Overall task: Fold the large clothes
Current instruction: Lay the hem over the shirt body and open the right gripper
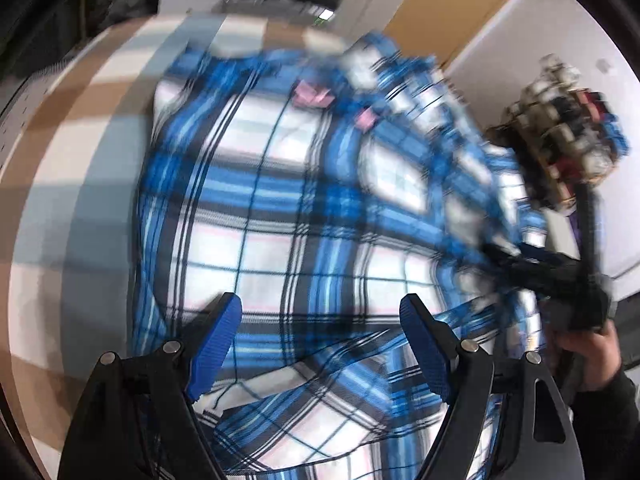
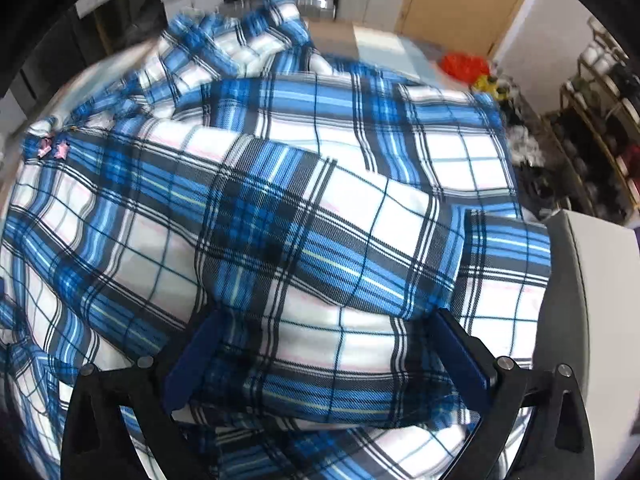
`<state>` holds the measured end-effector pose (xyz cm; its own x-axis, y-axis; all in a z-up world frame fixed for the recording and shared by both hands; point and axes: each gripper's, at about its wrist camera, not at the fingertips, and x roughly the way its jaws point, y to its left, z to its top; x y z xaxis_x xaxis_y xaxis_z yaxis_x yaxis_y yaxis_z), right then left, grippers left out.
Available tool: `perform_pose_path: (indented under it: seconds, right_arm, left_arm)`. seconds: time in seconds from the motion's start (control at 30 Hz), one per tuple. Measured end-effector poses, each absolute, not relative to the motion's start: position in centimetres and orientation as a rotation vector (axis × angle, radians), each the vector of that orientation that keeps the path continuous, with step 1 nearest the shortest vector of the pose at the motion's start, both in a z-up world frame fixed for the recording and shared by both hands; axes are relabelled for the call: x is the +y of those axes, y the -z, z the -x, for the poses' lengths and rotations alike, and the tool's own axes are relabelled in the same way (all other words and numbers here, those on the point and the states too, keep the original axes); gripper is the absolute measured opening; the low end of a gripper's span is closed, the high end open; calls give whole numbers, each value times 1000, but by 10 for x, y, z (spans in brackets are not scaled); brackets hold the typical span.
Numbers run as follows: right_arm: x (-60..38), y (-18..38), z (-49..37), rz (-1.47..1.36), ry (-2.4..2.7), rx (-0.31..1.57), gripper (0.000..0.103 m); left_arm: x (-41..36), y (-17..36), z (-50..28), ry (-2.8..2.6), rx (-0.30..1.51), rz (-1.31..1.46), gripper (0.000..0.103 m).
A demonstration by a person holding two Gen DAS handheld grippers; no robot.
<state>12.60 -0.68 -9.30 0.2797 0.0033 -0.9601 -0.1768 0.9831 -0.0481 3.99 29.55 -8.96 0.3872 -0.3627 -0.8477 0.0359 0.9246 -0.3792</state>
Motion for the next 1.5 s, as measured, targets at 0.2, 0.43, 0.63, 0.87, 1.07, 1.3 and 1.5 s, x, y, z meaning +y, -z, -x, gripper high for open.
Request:
perform_pose_path:
  seconds: [0.2,0.43,0.63,0.87,1.07,1.3,1.5]
  right_arm:
    - [2,78,-142,147,-166,1318,102]
    - [17,69,-175,122,-156,1266,103]
    - [13,103,-172,103,-145,1315,103]
    - [-3,53,-112,-75,-257,1167,103]
    - [-9,1,-21,-327,-358,985,103]
    - [-6,-6,23,-498,-410,936,103]
    - [-5,-16,40,-491,-437,882,103]
  left_arm:
    - [301,88,-40,240,1132,327,78]
    - [316,89,-45,247,1121,371,78]
    - [307,90,-45,236,1148,270,78]
    - [301,89,-40,213,1134,170,78]
    - [299,70,-27,132,1065,89,78]
    - [290,46,5,84,952,-34,78]
    - [293,32,15,66,911,-42,78]
